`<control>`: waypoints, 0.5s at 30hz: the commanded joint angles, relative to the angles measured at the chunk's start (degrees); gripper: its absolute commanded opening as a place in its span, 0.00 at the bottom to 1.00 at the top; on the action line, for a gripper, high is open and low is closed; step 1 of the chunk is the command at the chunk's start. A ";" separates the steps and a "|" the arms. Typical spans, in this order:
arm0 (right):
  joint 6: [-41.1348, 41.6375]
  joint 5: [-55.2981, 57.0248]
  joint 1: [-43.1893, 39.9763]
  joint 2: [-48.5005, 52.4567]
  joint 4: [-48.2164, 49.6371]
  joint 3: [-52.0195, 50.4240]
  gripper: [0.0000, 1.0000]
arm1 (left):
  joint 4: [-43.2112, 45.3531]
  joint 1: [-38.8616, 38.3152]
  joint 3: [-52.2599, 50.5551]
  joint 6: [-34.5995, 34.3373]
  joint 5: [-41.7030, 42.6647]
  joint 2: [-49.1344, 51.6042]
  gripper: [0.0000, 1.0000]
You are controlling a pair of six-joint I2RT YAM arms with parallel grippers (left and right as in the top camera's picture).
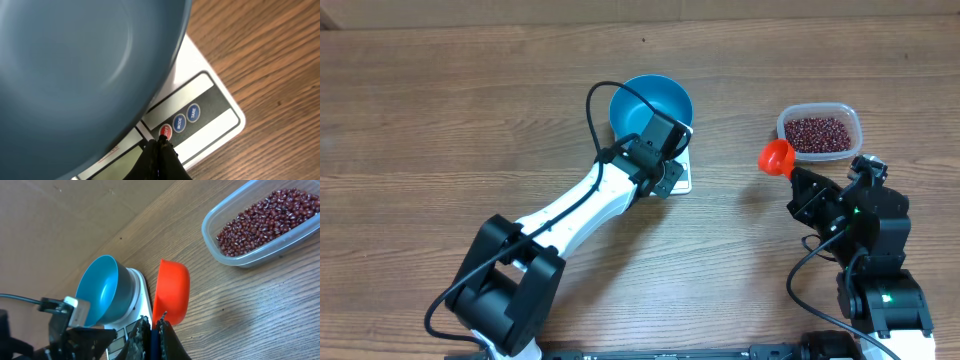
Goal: Scoop item into bowl and weigh 150g on scale
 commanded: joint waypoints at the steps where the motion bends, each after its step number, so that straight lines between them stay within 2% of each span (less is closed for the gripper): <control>1: -0.11 1.01 -0.15 -0.13 0.55 2.14 0.04 | -0.28 -0.24 -0.46 0.92 0.44 -1.25 0.04; 15: -0.11 0.92 -0.15 1.73 0.57 2.14 0.04 | -0.39 -0.39 -1.77 1.05 0.50 0.90 0.04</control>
